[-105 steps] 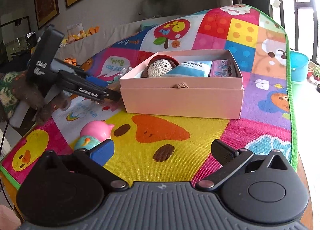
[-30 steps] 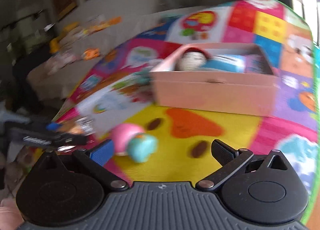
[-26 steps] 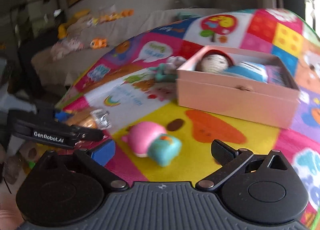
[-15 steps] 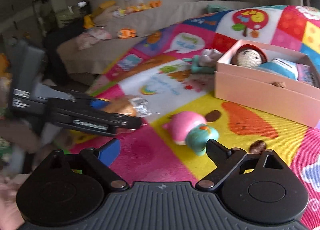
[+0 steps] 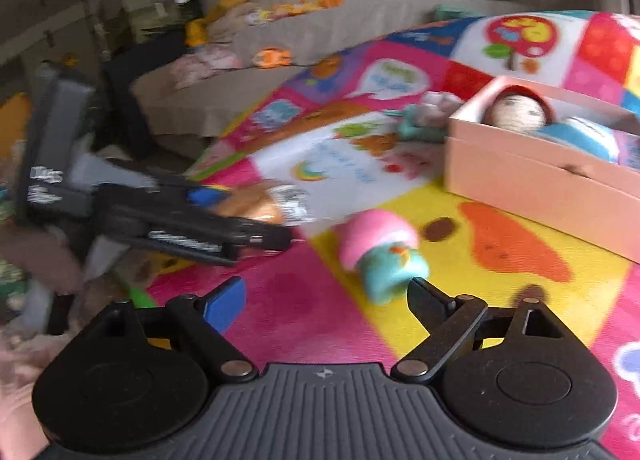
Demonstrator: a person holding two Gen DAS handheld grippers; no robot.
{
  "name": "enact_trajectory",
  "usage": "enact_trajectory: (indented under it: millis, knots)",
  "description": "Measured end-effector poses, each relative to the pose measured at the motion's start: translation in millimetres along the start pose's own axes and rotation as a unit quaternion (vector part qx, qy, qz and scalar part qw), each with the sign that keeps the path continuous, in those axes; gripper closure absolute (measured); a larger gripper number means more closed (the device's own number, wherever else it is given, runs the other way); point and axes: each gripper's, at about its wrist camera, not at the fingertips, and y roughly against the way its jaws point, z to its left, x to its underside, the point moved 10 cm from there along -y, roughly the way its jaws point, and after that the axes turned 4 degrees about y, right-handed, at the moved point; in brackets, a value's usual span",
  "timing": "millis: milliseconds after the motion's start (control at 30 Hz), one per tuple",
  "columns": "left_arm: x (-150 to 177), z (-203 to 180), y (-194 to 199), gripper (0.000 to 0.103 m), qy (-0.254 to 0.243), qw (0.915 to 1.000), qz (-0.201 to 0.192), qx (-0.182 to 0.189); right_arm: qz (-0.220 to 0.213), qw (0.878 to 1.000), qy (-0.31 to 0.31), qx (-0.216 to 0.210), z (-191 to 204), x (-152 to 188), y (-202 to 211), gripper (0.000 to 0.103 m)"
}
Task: Organize objects
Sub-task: 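Grasp the pink-and-teal toy with the right tool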
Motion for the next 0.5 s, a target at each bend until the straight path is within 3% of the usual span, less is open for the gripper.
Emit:
enact_trajectory:
  millis: [67, 167, 367, 500]
  knots:
    - [0.2, -0.1, -0.1, 0.033, 0.000, 1.0000, 0.000, 0.000, -0.007, 1.000, 0.006, 0.007, 1.5, -3.4, 3.9, 0.014]
    - [0.2, 0.1, -0.3, 0.033, -0.001, 1.0000, -0.001, 0.000, -0.014, 0.999, 0.006, 0.051, -9.6, -9.4, 8.2, 0.014]
    - [0.6, -2.2, -0.9, 0.031, -0.006, 1.0000, -0.004, -0.006, -0.004, 0.993, -0.003, 0.122, -31.9, -17.7, -2.9, 0.023]
    - [0.1, -2.6, -1.1, 0.031, -0.005, 1.0000, -0.003, -0.005, 0.016, 0.993, -0.004, 0.114, -32.7, -19.8, -25.5, 0.030]
